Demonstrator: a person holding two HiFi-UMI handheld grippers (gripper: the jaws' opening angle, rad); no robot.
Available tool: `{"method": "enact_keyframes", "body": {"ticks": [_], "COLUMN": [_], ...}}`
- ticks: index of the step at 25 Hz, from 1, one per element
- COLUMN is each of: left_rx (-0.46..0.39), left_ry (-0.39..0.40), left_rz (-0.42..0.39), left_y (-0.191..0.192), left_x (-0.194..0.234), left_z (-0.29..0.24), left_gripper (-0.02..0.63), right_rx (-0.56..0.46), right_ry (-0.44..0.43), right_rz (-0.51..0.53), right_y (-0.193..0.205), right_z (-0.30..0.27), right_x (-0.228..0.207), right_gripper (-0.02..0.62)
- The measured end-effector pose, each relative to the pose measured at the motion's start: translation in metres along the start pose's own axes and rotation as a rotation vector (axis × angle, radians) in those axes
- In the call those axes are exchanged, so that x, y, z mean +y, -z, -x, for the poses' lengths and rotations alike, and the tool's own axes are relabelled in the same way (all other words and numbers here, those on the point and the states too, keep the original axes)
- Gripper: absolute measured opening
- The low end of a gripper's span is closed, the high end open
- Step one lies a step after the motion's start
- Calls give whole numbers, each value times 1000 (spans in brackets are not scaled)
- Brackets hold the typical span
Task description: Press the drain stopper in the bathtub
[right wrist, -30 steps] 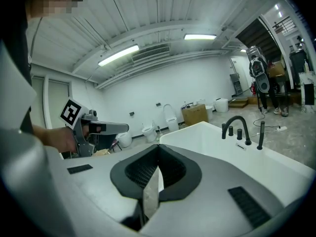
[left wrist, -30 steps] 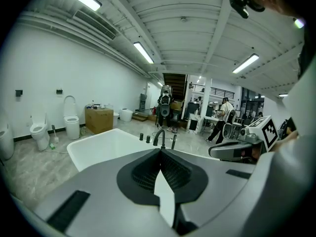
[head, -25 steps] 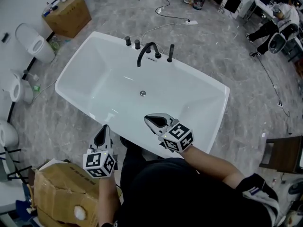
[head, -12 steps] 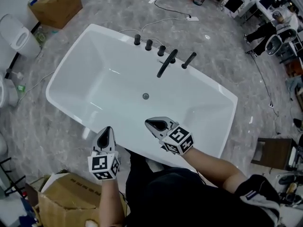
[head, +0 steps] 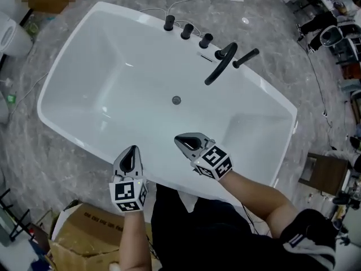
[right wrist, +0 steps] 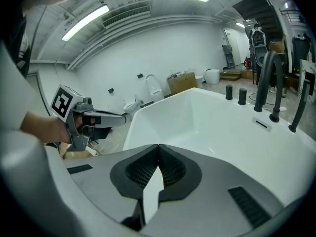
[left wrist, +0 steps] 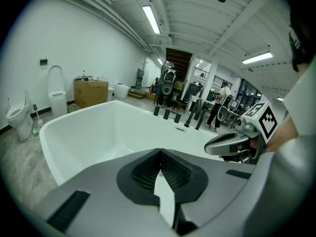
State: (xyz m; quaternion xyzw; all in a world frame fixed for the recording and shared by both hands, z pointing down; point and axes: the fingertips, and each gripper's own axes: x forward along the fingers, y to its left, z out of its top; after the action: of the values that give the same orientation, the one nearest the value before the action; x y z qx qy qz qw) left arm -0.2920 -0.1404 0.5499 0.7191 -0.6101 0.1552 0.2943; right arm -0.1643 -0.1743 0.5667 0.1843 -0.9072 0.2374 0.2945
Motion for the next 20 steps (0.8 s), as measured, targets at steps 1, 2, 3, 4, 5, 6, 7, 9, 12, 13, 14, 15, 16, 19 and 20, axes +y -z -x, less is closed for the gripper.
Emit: {"method": "enact_keyframes", "body": {"ticks": [1, 2, 3, 4, 5, 6, 7, 9, 12, 13, 14, 15, 16, 19, 20], "left_rx": [12, 27, 44, 60, 73, 83, 91, 100, 105, 106, 110, 117, 127, 167, 179], "left_ry": [5, 7, 7, 7, 9, 14, 24, 49, 80, 85, 89, 90, 89, 94, 102], "left_rz": [2, 6, 13, 22, 30, 30, 22, -6, -41, -48, -53, -60, -69, -86, -82], "left_y": [9, 20, 31, 42, 50, 57, 62, 71, 82, 86, 91, 95, 98, 108, 113], "left_x": [3, 5, 8, 12, 15, 17, 17, 15, 13, 14, 15, 17, 19, 18, 16], "left_z": [-12, -23, -33, -44, -55, -67, -78, -100, -131, -141, -151, -159, -166, -182, -188], "left_gripper": [9, 9, 9, 9, 9, 9, 9, 9, 9, 9, 9, 9, 9, 9, 9], "right_rx": [3, 7, 10, 13, 14, 13, 9, 3, 2, 5, 9, 11, 13, 34, 45], "right_ry": [3, 6, 11, 17, 24, 30, 34, 37, 37, 39, 41, 42, 44, 52, 56], "right_rz": [-4, -13, -22, -32, -42, -52, -61, -70, -70, -67, -64, -62, -61, -66, -71], "right_y": [8, 17, 26, 34, 42, 47, 52, 61, 75, 80, 84, 88, 91, 105, 111], "right_z": [-10, -19, -28, -37, -46, -55, -64, -79, -100, -106, -112, -118, -122, -129, -132], "right_x": [-8, -15, -22, -30, -39, -47, -54, -65, -78, -82, -86, -90, -94, -107, -113], "right_gripper": [15, 15, 15, 15, 15, 15, 15, 15, 15, 15, 15, 15, 15, 15, 15]}}
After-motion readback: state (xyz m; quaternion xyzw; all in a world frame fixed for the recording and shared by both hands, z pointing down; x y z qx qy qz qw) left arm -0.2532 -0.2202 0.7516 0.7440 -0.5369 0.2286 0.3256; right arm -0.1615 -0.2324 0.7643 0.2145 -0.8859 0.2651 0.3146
